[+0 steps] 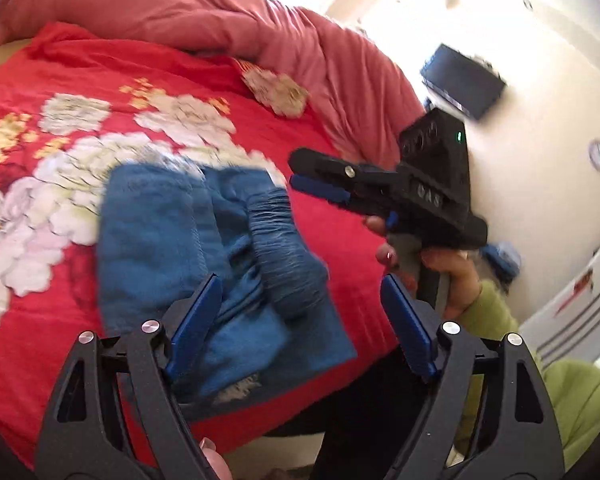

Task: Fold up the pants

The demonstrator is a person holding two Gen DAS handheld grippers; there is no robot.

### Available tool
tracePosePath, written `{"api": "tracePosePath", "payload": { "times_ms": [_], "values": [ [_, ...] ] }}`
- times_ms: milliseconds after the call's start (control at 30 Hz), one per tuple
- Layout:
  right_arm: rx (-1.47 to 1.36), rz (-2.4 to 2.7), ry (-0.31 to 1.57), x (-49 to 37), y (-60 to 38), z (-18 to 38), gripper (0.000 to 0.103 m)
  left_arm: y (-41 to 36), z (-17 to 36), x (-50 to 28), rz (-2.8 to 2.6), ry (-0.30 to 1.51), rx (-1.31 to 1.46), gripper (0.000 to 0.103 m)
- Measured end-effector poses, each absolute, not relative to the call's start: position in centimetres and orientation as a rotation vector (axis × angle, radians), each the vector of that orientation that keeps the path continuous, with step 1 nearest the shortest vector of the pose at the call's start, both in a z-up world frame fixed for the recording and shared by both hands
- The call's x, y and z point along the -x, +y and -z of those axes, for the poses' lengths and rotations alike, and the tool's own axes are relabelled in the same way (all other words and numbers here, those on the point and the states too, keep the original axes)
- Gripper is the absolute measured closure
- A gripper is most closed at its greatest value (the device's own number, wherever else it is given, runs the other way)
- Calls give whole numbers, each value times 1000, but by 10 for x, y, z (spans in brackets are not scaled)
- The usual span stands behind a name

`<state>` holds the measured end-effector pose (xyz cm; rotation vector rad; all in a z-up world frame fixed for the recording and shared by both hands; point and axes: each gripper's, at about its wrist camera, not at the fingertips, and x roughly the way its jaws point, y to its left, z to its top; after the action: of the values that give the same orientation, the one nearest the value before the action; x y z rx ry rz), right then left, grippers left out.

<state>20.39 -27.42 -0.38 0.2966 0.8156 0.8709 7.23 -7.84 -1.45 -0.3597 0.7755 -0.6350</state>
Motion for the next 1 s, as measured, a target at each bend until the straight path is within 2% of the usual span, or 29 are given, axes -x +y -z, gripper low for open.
{"api": "tracePosePath", "payload": {
  "times_ms": [233,367,533,767,1000],
  "values": [
    [-127,-865,832,-173,-249,5,21,-94,36,-68,637,831,276,27],
    [52,-736,909,-173,-241,30,26,-93,38,-66,657,842,261,27],
    [-52,-730,928,-173,-253,46,27,-102,42,-57,644,826,150,27],
    [-174,-695,877,-164,-272,25,25,-96,25,-49,614,814,154,26],
    [-275,-625,788,-145,-303,3,14,-93,12,-45,579,811,158,23]
  ]
}}
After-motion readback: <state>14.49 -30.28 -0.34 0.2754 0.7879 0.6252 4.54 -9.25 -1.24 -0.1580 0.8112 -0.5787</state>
